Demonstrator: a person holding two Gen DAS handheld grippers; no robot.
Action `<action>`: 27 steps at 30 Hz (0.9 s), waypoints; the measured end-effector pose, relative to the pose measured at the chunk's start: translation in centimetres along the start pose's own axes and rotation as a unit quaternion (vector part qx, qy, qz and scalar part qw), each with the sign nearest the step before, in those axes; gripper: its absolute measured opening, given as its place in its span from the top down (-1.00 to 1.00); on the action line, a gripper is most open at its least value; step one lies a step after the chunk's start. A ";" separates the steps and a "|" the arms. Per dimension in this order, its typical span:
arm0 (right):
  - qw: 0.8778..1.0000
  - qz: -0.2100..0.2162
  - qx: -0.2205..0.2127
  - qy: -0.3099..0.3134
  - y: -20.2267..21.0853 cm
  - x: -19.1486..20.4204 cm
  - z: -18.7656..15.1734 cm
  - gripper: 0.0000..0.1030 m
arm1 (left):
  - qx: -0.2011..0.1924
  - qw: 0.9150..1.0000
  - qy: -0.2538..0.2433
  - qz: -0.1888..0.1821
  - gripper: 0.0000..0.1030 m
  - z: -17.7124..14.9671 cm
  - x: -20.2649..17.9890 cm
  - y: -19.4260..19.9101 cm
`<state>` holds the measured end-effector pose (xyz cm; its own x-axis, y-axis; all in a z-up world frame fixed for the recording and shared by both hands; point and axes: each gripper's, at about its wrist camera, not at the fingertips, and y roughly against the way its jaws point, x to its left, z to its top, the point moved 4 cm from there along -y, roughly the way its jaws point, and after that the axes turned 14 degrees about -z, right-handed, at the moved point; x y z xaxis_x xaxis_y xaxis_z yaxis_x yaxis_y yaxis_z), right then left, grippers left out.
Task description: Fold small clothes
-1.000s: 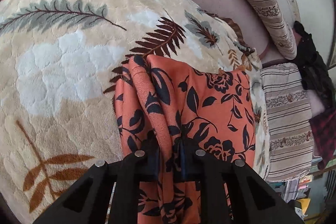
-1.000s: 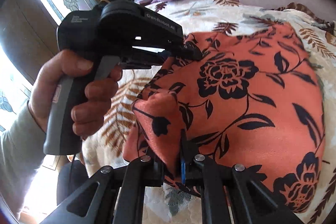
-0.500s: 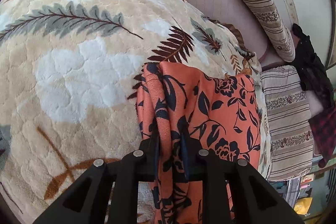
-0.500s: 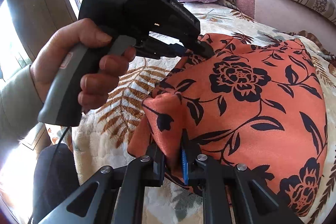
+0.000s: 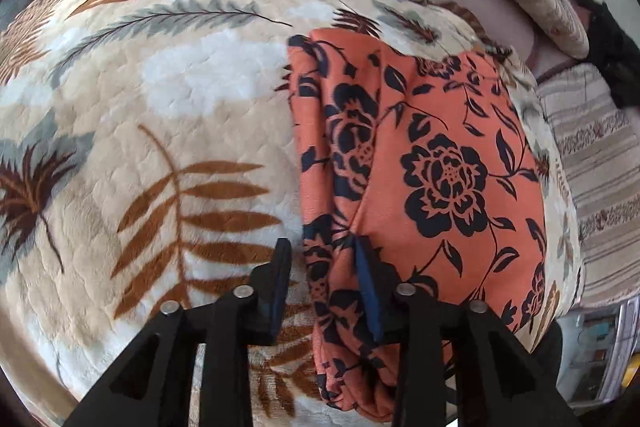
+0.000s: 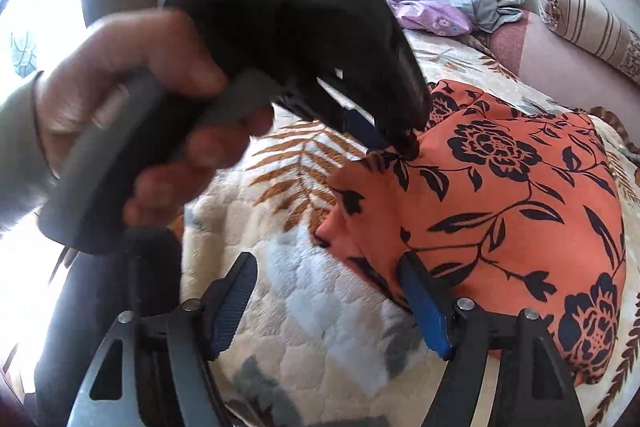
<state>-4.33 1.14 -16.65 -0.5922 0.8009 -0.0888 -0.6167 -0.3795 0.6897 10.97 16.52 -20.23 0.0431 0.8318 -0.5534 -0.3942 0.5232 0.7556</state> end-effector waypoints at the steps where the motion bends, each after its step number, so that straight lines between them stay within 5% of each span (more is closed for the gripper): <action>1: 1.000 0.013 0.002 -0.019 0.8 -0.5 -0.5 -0.46 | -0.007 1.000 0.012 0.000 0.25 -0.2 0.1 0.8; 4: 0.996 0.023 -0.006 -0.087 3.5 -3.7 -1.8 -0.46 | -0.034 0.999 -0.011 0.016 0.31 -0.8 -1.5 3.3; 7: 0.986 0.020 -0.012 -0.167 5.7 -8.7 -2.5 -0.46 | -0.049 0.998 -0.043 -0.020 0.30 -2.1 -3.9 4.6; 9: 0.973 0.026 -0.011 -0.230 6.9 -12.2 -3.3 -0.46 | -0.022 0.998 -0.056 0.020 0.30 -3.4 -3.8 3.1; 11: 0.957 0.030 -0.005 -0.289 7.3 -15.8 -3.9 -0.46 | 0.018 0.996 -0.028 0.084 0.15 -4.9 -1.7 0.5; 15: 0.924 0.050 0.010 -0.378 7.0 -21.9 -5.3 -0.46 | -0.011 0.998 -0.007 0.068 0.11 -5.6 -1.7 2.4; 20: 0.887 0.095 0.041 -0.450 4.4 -26.1 -6.3 -0.49 | -0.060 0.995 -0.047 0.070 0.12 -3.9 -5.4 5.0; 24: 0.839 0.177 0.069 -0.509 0.4 -27.7 -5.0 -0.48 | -0.083 0.994 -0.064 0.037 -0.01 -1.8 -8.2 4.2; 27: 0.805 0.217 0.083 -0.546 -2.6 -28.9 -3.8 -0.48 | -0.076 0.994 -0.064 0.049 -0.02 -0.9 -8.1 1.8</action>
<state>12.40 -22.74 -18.55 0.1325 0.5734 0.8085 -0.3433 -0.7386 0.5801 9.07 10.52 -14.76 0.1103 0.8997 -0.4224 -0.5368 0.4116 0.7365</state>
